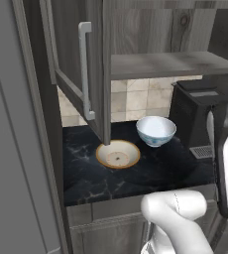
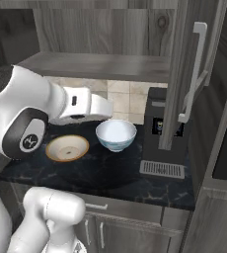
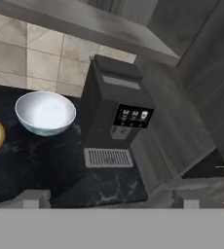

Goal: Open the cabinet. Pick the bowls from the counter and place them in the cabinet. Then close the cabinet.

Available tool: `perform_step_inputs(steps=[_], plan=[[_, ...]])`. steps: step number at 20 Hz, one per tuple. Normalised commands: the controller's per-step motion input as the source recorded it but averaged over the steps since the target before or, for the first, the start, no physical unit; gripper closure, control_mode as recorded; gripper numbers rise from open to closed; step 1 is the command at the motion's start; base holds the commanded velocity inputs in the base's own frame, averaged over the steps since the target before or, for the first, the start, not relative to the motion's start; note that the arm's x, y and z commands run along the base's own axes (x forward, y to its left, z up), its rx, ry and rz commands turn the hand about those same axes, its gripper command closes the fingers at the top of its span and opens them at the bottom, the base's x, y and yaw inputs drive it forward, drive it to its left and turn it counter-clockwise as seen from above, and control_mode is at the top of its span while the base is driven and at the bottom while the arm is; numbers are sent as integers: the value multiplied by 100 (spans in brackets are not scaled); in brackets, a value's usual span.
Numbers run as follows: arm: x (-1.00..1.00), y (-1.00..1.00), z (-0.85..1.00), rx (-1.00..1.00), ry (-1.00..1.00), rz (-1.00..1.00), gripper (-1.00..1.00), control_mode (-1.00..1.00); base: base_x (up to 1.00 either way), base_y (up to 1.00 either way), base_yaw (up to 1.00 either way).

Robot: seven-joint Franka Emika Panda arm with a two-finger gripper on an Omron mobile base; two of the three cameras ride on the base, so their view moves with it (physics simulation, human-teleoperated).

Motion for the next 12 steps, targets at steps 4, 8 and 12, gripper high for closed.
perform_step_inputs(steps=[4, 8, 12], plan=[[-22, 19, -36, 36, 20, 20, -100, -100, 0, 0, 0], [-22, 44, -42, 43, 5, -3, -100, -100, 0, 0, 0], [-22, 35, -33, 47, 0, -11, -100, -100, 0, 0, 0]])
